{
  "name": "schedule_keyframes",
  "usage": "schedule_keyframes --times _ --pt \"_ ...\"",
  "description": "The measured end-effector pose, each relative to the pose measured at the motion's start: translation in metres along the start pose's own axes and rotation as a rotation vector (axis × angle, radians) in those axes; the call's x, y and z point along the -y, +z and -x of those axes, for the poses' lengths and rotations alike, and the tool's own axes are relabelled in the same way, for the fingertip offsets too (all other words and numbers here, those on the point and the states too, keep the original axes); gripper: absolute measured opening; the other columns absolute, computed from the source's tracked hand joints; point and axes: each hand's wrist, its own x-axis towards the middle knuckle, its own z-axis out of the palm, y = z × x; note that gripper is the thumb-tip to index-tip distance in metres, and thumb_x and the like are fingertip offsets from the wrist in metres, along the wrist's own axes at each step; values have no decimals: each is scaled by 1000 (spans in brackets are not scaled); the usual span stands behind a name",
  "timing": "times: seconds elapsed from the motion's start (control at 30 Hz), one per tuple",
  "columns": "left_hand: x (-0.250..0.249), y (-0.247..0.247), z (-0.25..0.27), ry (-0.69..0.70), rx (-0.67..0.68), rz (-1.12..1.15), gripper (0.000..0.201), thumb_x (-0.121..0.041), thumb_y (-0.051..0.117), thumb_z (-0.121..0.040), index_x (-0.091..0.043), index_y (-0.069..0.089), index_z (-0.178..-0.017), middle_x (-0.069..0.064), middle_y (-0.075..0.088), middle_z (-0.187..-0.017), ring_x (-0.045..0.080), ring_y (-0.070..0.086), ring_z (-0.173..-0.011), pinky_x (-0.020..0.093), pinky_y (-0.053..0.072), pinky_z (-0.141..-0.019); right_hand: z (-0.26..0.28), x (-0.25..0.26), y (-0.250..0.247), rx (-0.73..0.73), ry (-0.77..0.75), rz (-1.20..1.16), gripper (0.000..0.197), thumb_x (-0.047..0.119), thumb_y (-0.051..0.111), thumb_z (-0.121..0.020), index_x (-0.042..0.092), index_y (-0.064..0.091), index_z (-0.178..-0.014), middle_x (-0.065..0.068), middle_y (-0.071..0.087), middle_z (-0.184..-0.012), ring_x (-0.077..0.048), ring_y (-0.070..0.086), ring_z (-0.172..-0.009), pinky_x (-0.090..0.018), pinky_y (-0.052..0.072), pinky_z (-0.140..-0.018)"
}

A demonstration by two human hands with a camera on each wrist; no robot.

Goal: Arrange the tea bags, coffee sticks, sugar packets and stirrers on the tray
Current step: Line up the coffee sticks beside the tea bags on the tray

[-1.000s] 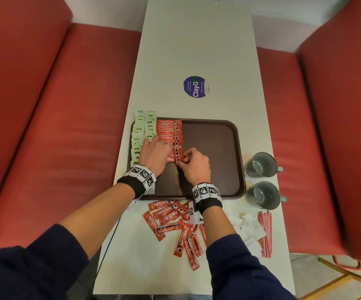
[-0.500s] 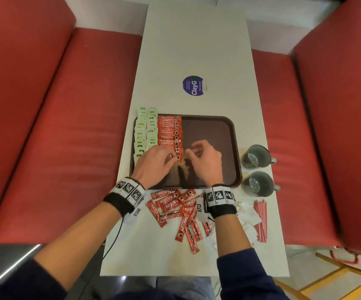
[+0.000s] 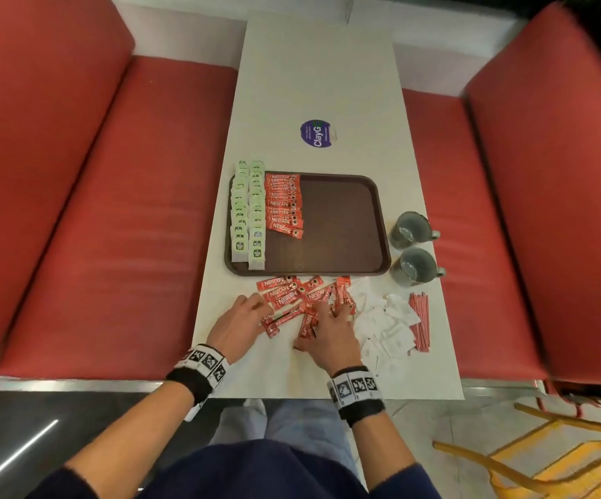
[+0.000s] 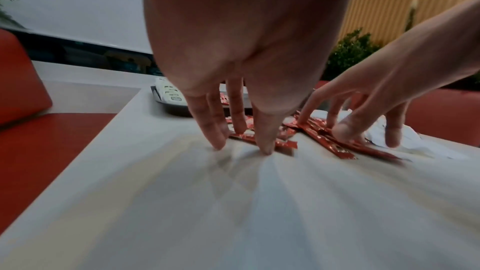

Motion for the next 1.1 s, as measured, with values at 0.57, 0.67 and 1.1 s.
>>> schedule_keyframes --times 0.57,0.67,1.1 --pt "0 -27 7 -124 180 -177 15 -22 56 -109 -13 56 -121 12 67 -119 34 67 -105 41 45 -76 -7 6 20 -101 -101 -150 75 16 89 -86 32 47 -146 -12 39 -148 -38 59 -125 -53 60 -101" --pt "7 -51 11 -179 188 -125 13 -11 50 -107 -13 46 -120 17 63 -109 40 66 -94 42 44 -70 -16 9 15 -69 -86 -179 72 9 90 -85 27 49 -141 -14 44 -148 -39 67 -119 -52 60 -103" --pt "-36 2 -31 -101 53 -192 43 -30 56 -110 -9 43 -145 14 53 -142 32 61 -122 45 53 -94 -41 18 10 -51 -80 -311 72 1 84 -80 47 45 -118 -5 72 -102 -28 73 -90 -49 64 -86"
